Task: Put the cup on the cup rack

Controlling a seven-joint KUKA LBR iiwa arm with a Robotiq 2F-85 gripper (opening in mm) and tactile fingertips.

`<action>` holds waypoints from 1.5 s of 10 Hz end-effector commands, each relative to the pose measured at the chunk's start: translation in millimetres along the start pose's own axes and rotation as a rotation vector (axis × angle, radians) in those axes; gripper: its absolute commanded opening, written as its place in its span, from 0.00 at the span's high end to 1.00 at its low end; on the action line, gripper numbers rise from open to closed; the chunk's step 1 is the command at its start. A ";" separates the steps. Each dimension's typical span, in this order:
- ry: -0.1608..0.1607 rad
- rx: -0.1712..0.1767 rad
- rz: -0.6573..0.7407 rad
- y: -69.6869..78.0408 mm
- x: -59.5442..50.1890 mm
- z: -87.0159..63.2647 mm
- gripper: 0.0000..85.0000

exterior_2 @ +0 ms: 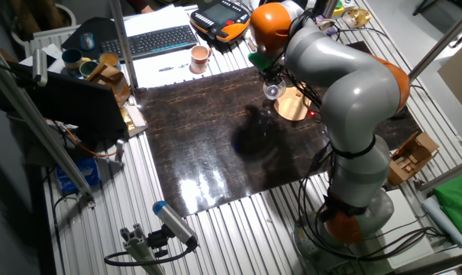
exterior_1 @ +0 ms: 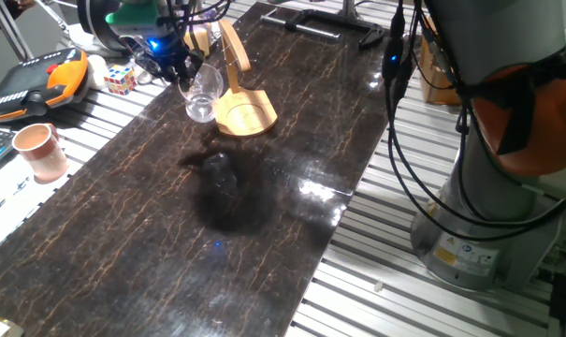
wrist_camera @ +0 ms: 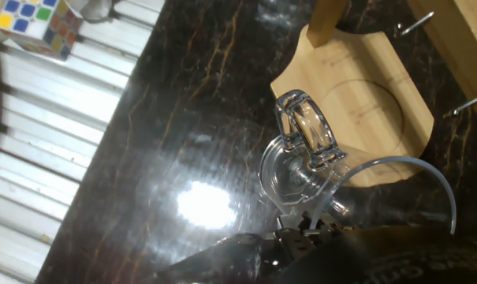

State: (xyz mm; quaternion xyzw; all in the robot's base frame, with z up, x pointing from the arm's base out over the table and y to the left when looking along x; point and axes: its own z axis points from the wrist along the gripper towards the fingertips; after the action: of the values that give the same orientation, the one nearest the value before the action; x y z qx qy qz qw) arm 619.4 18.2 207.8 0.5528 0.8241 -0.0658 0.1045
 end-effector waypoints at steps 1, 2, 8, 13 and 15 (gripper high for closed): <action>-0.006 -0.002 0.007 0.0 0.3 -0.1 0.99; -0.002 -0.005 0.022 -0.2 0.8 -0.5 0.99; 0.011 -0.010 0.032 -15.7 -4.8 -9.3 0.99; 0.007 -0.005 0.076 -30.6 -3.7 -23.8 0.99; 0.002 -0.005 0.099 -35.2 -3.7 -29.6 0.99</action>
State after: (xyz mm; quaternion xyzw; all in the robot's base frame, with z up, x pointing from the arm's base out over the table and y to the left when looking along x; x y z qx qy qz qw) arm 584.6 8.2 237.9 0.5943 0.7948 -0.0576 0.1087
